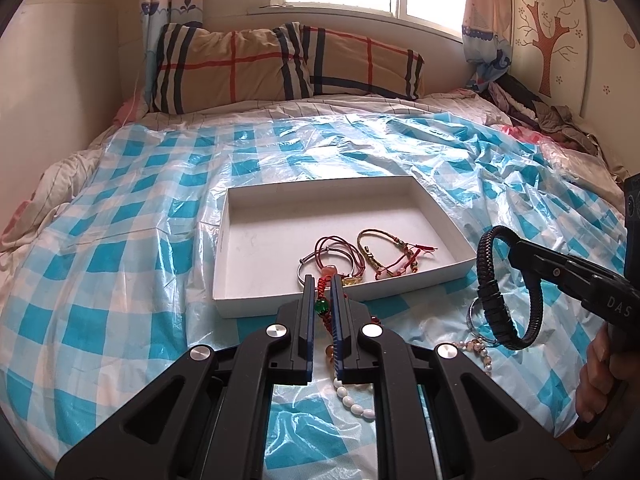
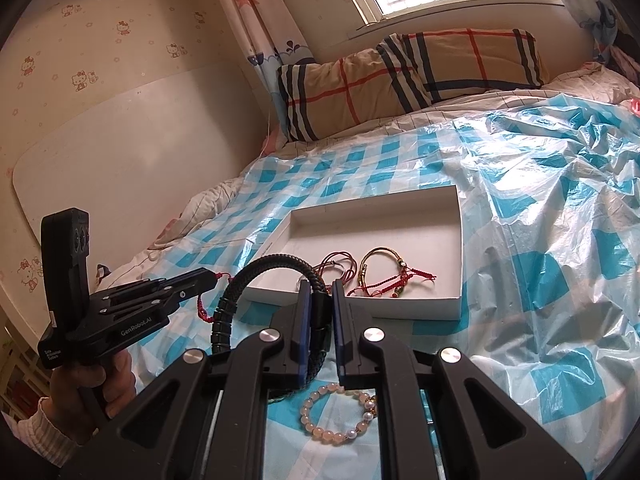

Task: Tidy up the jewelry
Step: 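Carry the red cord and black braided bracelets over the white tray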

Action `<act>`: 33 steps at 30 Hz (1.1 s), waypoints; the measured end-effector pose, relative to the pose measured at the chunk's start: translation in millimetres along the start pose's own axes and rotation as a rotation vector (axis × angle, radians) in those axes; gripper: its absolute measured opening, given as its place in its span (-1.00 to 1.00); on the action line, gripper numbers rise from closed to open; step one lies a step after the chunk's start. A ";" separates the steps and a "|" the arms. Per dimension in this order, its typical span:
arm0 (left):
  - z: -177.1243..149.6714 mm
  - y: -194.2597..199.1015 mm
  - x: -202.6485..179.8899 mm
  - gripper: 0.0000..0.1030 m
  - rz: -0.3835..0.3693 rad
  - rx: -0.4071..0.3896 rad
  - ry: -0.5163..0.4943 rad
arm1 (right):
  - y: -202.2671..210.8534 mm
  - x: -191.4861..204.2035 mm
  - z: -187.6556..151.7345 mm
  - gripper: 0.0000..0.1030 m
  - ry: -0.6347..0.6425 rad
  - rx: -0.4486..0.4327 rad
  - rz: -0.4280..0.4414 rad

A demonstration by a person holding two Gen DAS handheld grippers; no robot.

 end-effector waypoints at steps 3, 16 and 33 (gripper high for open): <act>3.7 -5.1 2.4 -0.86 0.001 -0.007 0.001 | -5.0 -1.7 2.7 -0.78 0.005 -0.002 -0.006; 14.3 -33.5 4.5 -0.86 -0.002 -0.022 0.004 | -33.4 -17.8 9.6 -0.78 0.011 0.005 -0.052; 28.3 -78.1 -1.7 -0.86 -0.017 -0.025 0.001 | -80.2 -40.4 23.3 -0.78 0.015 0.008 -0.093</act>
Point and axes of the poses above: each gripper's, at about its wrist camera, not at the fingertips, and y roughly against the way its jaws point, x to its left, z to its top, the point moved 6 cm from there along -y, roughly the way its jaws point, and after that the axes turned 2 degrees about -x, right-handed, at the moved point
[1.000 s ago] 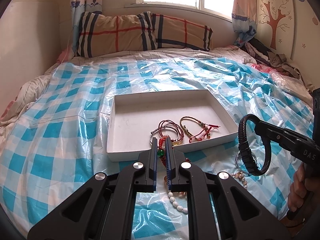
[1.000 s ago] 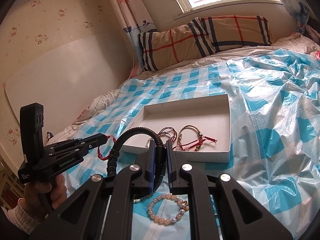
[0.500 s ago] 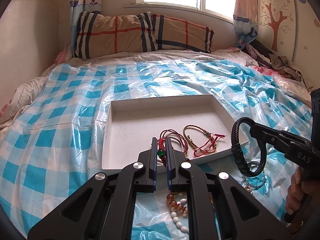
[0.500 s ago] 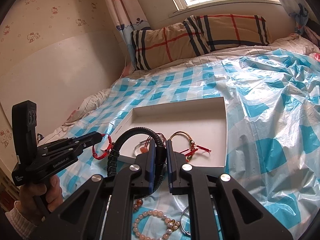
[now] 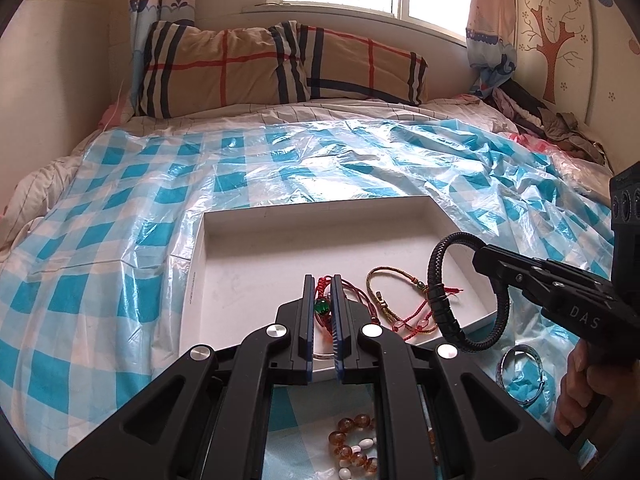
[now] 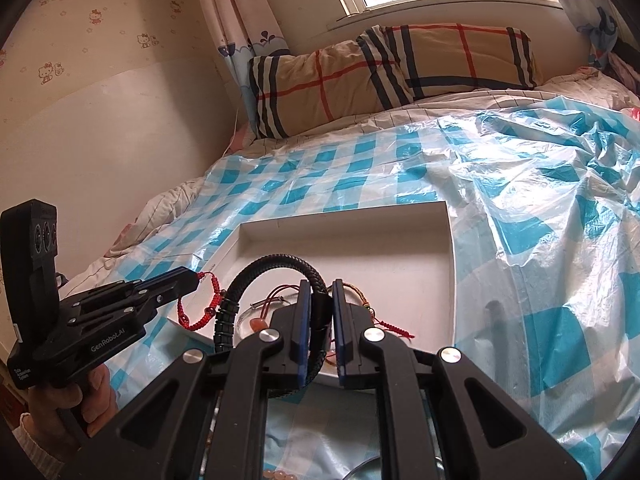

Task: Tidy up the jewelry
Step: 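Carry the red cord and black braided bracelets over the white tray, then open both tools to drop the two bracelets into the tray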

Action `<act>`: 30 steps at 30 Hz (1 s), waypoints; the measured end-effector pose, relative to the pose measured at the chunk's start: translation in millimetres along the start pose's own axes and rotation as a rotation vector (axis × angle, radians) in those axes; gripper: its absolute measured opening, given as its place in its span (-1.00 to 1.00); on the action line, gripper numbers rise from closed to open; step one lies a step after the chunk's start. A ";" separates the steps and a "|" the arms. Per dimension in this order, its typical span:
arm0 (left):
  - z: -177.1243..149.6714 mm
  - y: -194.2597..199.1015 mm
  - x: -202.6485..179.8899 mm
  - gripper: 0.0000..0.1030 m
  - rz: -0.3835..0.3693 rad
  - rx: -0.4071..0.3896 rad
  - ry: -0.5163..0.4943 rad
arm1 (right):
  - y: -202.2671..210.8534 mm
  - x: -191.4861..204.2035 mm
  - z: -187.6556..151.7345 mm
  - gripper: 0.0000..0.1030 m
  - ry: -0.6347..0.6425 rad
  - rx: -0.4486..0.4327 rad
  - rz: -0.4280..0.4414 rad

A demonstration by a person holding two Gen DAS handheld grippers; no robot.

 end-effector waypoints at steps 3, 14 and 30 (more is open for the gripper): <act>-1.8 -5.4 -0.4 -0.86 0.002 0.003 0.000 | -5.2 -2.7 0.2 -0.78 -0.002 0.002 -0.003; -4.0 -22.2 0.8 -0.86 0.008 0.013 0.007 | -12.3 -5.0 0.3 -0.78 -0.002 0.003 -0.004; -14.7 -2.9 7.3 -0.27 0.042 0.075 0.035 | 17.7 -7.2 2.5 -0.37 -0.023 -0.001 -0.045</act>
Point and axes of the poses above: each gripper's, at about its wrist camera, not at the fingertips, and y roughly against the way its jaws point, x to its left, z to its top, the point moved 6 cm from there along -y, roughly the way its jaws point, and after that the axes turned 2 degrees about -x, right-handed, at the moved point
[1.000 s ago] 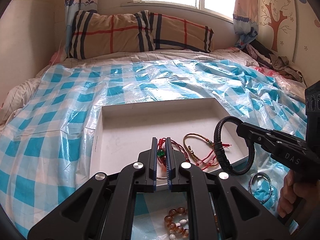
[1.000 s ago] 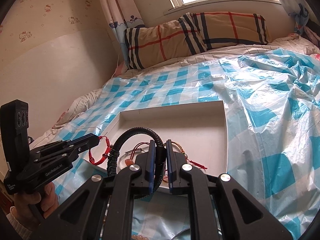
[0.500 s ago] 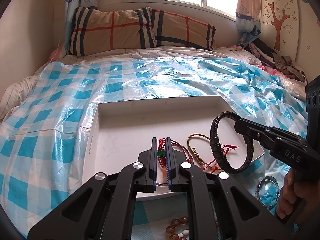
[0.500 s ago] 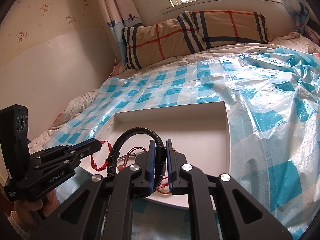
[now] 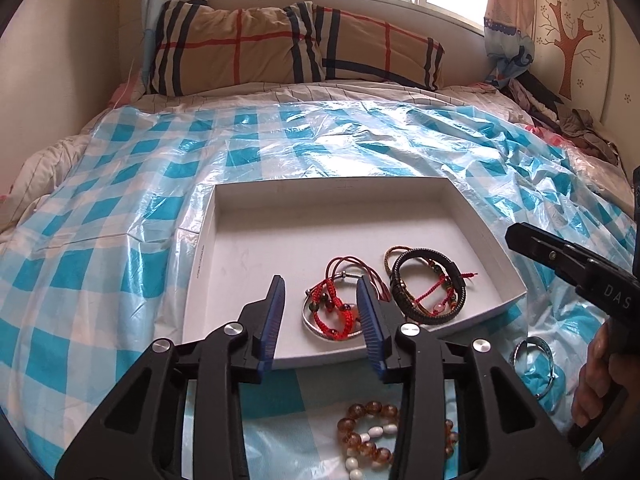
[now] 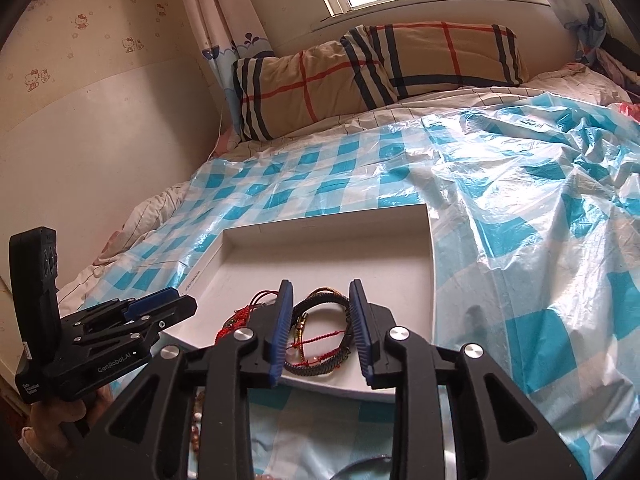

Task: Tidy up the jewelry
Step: 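Open both tools to drop the two bracelets into the tray, then move both open tools back to the remaining bracelets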

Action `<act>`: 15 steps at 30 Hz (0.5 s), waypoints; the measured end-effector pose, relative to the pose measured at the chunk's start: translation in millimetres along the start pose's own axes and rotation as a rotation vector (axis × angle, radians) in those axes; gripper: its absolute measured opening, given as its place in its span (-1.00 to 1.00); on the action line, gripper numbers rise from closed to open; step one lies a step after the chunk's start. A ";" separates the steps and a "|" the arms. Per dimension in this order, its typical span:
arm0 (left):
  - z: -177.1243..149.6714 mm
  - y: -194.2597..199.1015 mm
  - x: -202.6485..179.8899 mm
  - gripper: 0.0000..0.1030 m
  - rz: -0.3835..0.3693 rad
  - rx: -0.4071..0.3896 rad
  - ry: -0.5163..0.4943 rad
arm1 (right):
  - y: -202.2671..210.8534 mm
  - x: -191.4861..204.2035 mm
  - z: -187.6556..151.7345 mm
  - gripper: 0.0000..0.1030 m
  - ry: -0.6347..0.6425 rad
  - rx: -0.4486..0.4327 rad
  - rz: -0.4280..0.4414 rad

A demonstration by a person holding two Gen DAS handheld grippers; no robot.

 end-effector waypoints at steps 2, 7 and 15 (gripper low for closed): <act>-5.5 12.7 -0.8 -0.19 0.003 0.007 0.000 | 15.3 2.6 -3.1 -0.29 0.006 0.000 0.000; -17.6 49.5 -5.7 0.04 0.015 0.006 0.000 | 53.2 11.3 -14.0 -0.24 0.014 0.006 -0.002; -29.3 108.1 -17.9 0.23 0.030 -0.021 -0.011 | 104.7 21.8 -35.3 -0.17 0.003 0.011 -0.008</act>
Point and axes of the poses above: each gripper's, at about its wrist camera, not at the fingertips, and y roughly against the way its jaws point, x to its left, z to its top, the point moved 6 cm from there along -y, roughly the way its jaws point, and after that the axes turned 2 degrees about -x, right-handed, at the moved point
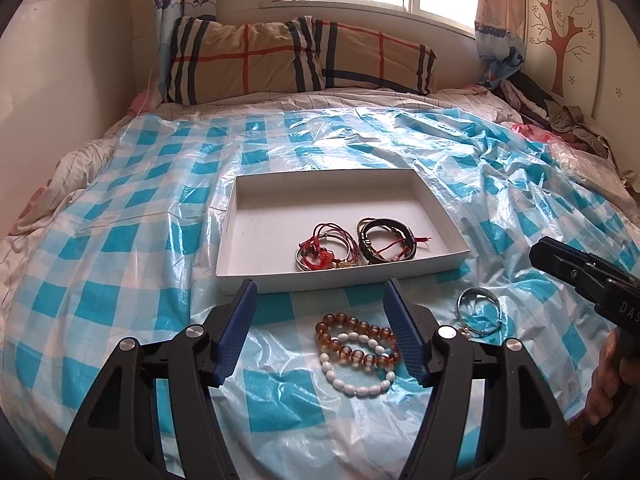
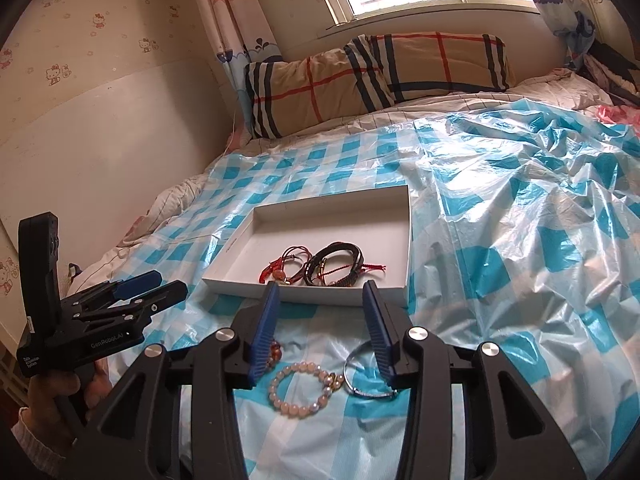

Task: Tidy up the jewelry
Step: 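Move both open tools back to the remaining bracelets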

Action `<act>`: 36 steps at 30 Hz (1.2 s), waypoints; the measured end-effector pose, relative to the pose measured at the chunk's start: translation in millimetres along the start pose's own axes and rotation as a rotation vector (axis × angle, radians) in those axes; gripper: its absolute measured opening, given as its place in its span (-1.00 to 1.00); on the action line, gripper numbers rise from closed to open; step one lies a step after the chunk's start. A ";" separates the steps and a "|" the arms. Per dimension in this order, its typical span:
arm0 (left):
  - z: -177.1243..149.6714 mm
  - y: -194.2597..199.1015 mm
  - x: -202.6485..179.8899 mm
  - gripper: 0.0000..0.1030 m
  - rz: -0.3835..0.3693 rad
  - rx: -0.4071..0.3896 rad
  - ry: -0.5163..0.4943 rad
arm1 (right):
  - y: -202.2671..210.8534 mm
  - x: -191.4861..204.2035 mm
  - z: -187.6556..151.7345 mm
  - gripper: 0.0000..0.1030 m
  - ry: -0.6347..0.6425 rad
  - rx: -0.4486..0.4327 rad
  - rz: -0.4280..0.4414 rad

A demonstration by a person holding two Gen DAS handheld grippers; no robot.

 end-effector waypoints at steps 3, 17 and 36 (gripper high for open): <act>-5.2 17.9 -5.1 0.29 0.007 -0.012 -0.001 | 14.0 2.6 -9.0 -0.17 -0.009 0.003 -0.004; -32.6 63.0 -17.0 0.46 -0.001 -0.013 0.005 | 60.5 9.2 -32.9 -0.11 -0.021 0.005 -0.028; -47.7 36.8 -35.3 0.52 -0.034 0.067 -0.123 | 20.7 -25.1 -50.2 -0.10 0.004 0.084 -0.088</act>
Point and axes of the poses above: each gripper's, at about its wrist camera, not at the fingertips, and y roughly against the way its jaws point, x to its left, z to its top, the point moved 6 cm from there along -y, roughly the way its jaws point, and after that the axes turned 2 degrees about -x, right-handed, at the moved point
